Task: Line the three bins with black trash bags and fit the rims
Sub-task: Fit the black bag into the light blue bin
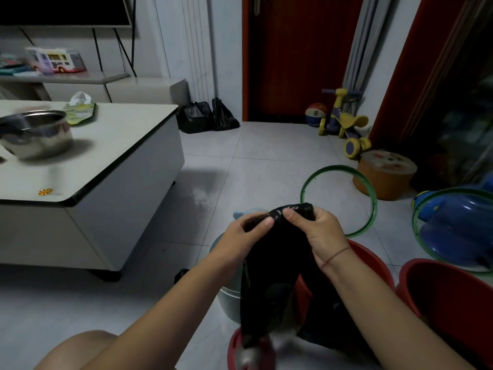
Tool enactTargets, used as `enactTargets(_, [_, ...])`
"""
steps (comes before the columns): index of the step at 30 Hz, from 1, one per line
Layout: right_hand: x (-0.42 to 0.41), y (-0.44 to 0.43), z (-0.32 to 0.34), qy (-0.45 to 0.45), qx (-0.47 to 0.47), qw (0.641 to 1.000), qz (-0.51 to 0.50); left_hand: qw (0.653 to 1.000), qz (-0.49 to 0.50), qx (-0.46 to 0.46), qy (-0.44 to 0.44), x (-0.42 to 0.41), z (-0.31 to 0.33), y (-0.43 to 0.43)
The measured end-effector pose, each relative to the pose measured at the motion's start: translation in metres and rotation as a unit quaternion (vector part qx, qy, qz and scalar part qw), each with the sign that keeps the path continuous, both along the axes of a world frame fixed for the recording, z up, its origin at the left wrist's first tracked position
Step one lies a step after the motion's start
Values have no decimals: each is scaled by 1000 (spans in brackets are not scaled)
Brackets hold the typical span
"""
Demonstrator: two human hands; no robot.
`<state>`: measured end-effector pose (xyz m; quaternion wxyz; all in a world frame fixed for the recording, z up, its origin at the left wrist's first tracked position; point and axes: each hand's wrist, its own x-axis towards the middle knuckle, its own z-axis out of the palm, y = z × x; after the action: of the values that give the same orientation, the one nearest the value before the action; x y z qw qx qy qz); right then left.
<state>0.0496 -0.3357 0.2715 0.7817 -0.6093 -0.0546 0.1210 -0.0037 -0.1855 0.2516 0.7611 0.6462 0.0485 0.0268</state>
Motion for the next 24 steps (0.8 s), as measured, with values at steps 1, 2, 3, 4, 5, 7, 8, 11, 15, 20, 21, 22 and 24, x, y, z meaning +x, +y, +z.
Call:
enactTargets(1, [-1,3,2,-7,-5,1000,3,1000,8,3,-14,1,5,-1])
enactTargets(2, [-3,6,5,-11,-4,1000,7,1000,11,4,-26,2,10,-1])
enactTargets(3, [-3,8,7,-17,-3,1000,10,999,14,8,-37,3,13,-1])
enactTargets(4, [-4,11,9,-23,0,1000,11,998,22,13,-49,4,15,-2])
enactTargets(5, [-3,12,11,-29,3,1000,10,997,33,15,-61,4,17,-2])
enactTargets(7, [-2,12,14,-31,12,999,7,995,55,12,-81,6,20,-1])
enactTargets(8, [-1,12,15,-29,17,999,6,994,65,9,-85,7,20,0])
enactTargets(11, [4,9,17,-35,15,999,0,992,95,6,-85,9,22,2])
enactTargets(15, [10,8,21,-43,37,998,-35,990,114,-23,-85,12,25,16])
enactTargets(20, [29,-1,30,-58,37,996,-51,983,97,-134,-78,15,32,51])
enactTargets(21, [33,-2,32,-60,35,996,-48,982,87,-153,-70,15,34,56])
enactTargets(22, [38,-2,34,-58,36,997,-42,981,83,-167,-56,14,35,61])
enactTargets(24, [46,0,41,-51,43,997,-23,978,77,-190,-31,14,37,67])
